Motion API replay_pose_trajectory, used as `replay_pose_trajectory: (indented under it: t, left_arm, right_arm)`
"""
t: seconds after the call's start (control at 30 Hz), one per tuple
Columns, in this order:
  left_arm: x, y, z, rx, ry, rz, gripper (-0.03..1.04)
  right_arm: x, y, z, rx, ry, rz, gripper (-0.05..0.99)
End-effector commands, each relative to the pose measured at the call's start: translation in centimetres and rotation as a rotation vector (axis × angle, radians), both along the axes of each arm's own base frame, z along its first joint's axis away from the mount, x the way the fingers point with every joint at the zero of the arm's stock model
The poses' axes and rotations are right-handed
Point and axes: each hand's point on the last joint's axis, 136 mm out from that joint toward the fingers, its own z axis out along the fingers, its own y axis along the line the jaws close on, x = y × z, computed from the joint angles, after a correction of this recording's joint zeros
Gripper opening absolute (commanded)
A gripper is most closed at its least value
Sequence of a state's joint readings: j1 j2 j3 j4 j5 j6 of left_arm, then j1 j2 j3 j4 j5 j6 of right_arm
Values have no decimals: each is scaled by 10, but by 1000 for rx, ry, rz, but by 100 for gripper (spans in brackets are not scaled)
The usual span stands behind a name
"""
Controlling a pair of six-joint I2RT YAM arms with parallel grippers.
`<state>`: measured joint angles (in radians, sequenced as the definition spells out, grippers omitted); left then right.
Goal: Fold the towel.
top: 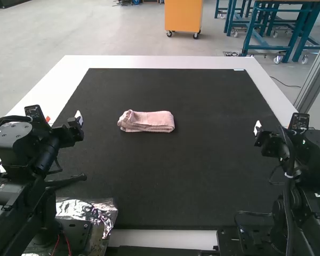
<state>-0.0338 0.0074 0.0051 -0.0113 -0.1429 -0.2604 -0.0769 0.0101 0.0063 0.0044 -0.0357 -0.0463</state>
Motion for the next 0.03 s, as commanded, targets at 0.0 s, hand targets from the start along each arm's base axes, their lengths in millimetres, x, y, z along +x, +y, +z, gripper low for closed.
replay_pose_trajectory:
  t: [0.0]
  left_arm:
    - [0,3,0,-13,-9,17,97]
  right_arm:
    - [0,-5,-1,-12,-3,-24,92]
